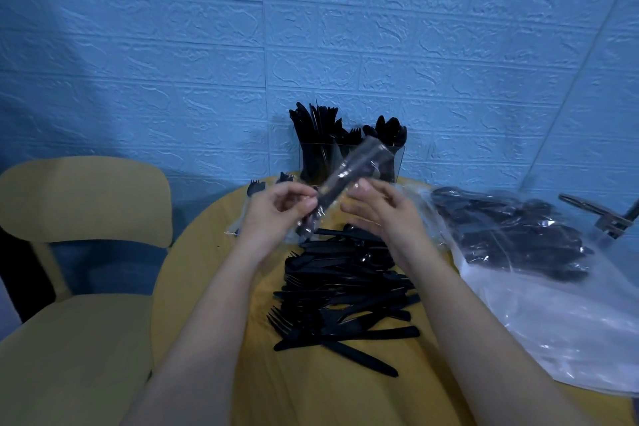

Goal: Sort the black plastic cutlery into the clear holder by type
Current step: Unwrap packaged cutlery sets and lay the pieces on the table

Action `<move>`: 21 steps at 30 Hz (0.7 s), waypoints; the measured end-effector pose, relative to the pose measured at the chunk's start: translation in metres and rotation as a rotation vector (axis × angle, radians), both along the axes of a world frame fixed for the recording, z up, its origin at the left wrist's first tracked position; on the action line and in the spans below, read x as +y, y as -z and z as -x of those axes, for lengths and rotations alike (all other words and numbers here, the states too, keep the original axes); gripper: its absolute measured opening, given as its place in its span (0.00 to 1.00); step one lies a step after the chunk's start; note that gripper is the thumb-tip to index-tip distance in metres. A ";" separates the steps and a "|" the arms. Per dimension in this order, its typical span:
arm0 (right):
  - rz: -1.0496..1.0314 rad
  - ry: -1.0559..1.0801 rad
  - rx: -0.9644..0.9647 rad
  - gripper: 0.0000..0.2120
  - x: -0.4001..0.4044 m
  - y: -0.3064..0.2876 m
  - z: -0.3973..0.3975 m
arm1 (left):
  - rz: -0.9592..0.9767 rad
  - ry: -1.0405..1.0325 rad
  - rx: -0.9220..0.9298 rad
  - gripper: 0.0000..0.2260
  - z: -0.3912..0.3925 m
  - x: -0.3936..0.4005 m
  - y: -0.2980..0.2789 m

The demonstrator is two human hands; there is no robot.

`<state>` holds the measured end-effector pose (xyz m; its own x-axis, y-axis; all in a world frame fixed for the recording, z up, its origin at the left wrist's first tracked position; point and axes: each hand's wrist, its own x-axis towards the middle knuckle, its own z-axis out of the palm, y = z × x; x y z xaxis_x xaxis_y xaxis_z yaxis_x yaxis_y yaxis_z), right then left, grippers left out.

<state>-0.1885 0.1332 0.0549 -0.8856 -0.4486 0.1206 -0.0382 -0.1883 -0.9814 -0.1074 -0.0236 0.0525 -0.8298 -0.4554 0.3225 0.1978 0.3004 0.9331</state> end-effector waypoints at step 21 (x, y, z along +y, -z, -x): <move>0.294 0.164 -0.091 0.07 0.024 -0.006 0.016 | 0.292 -0.111 0.067 0.09 0.008 0.001 0.013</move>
<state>-0.2046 0.1571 0.0605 -0.9560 -0.2572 0.1410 -0.0063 -0.4625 -0.8866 -0.1153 -0.0224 0.0391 -0.7526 -0.4227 0.5049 0.2065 0.5766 0.7905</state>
